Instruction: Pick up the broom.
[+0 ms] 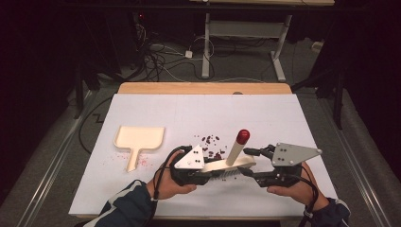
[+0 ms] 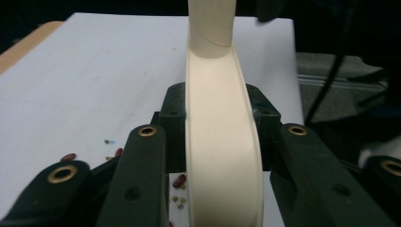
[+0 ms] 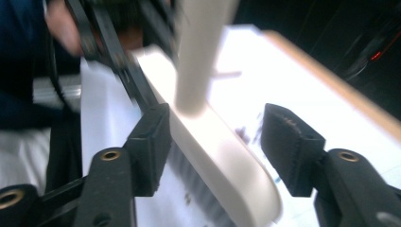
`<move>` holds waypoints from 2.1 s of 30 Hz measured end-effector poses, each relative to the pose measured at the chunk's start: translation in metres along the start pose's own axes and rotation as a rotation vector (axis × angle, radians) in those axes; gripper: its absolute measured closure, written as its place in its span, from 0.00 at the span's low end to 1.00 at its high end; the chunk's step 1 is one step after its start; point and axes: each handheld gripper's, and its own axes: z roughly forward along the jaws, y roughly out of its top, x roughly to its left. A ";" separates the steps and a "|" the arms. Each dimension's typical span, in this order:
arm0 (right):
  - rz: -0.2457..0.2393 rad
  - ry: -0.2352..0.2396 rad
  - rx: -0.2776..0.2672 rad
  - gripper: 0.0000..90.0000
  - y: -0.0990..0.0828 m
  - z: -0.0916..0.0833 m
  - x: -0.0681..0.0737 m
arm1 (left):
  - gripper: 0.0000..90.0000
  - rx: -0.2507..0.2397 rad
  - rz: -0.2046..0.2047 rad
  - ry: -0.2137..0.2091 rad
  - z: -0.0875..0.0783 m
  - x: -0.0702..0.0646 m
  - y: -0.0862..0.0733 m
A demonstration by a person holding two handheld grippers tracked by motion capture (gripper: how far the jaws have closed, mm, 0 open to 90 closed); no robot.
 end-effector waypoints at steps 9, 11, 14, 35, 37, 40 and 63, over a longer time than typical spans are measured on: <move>-0.042 0.235 0.159 0.61 -0.012 0.048 0.013 | 0.73 0.045 0.065 -0.092 -0.001 -0.008 -0.007; -0.055 0.255 0.148 0.66 -0.013 0.051 0.014 | 0.73 0.043 0.068 -0.098 -0.001 -0.007 -0.007; -0.055 0.264 0.146 0.70 -0.013 0.052 0.017 | 0.72 0.035 0.075 -0.105 -0.003 -0.006 -0.007; 0.059 0.062 0.119 0.75 -0.019 0.038 -0.005 | 0.32 0.054 -0.007 0.344 -0.064 0.000 -0.053; 0.065 0.029 0.128 0.75 -0.019 0.037 -0.007 | 0.30 0.036 -0.046 0.388 -0.071 0.001 -0.063; 0.078 -0.007 0.137 0.75 -0.020 0.035 -0.010 | 0.27 0.041 -0.069 0.456 -0.080 0.001 -0.076; 0.195 -0.246 0.087 0.75 -0.031 0.008 -0.050 | 0.22 0.131 -0.193 0.587 -0.098 -0.003 -0.128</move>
